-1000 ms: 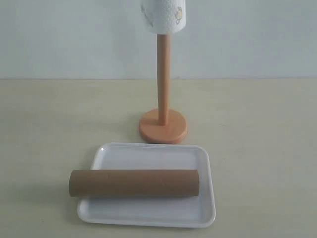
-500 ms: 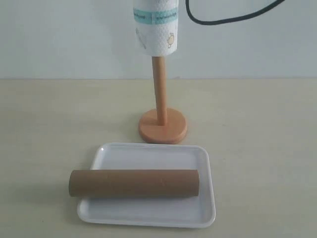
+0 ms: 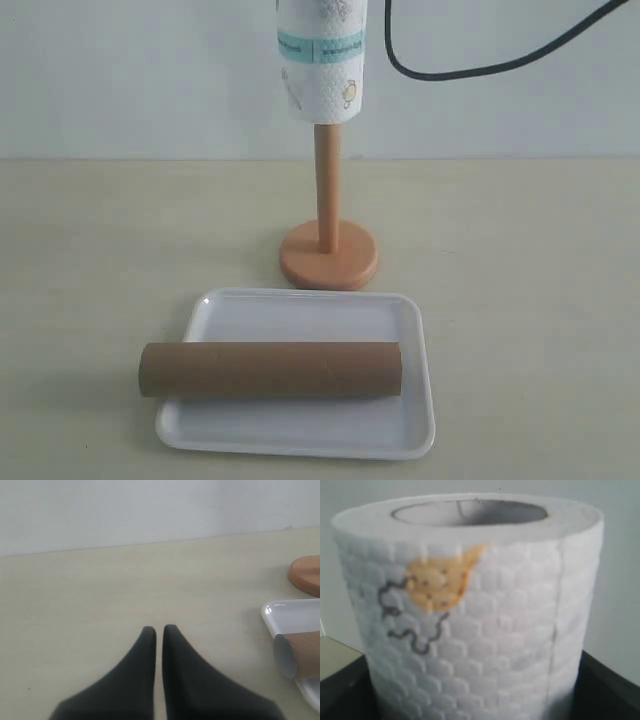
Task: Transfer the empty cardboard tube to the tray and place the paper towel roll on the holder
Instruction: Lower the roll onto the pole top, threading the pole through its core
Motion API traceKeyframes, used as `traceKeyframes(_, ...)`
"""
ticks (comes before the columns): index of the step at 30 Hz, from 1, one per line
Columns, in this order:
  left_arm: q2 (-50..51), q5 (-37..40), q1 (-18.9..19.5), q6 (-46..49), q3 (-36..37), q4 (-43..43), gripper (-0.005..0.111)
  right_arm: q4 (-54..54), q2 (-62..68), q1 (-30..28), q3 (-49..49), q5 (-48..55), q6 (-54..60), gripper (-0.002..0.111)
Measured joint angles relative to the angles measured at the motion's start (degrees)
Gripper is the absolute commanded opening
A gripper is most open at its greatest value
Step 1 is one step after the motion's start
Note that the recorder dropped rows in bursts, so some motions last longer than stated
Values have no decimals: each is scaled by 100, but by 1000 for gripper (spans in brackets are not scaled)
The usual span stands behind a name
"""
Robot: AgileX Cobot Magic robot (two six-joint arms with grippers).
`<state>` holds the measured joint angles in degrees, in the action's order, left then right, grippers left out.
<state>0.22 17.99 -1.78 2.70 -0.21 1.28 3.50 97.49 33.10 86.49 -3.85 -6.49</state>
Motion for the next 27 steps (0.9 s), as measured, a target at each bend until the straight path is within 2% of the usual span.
traceKeyframes(7, 0, 0, 0, 0, 0, 0, 4, -350, 0, -39, -402, -318, 327, 0)
traceKeyframes(14, 0, 0, 0, 0, 0, 0, 4, -2515, 0, -39, -664, -838, 2314, 0)
traceKeyframes(17, 0, 0, 0, 0, 0, 0, 4, -3111, 0, -39, -739, -941, 2918, 0)
traceKeyframes(27, 0, 0, 0, 0, 0, 0, 4, -3394, 0, -39, -871, -1060, 3207, 0)
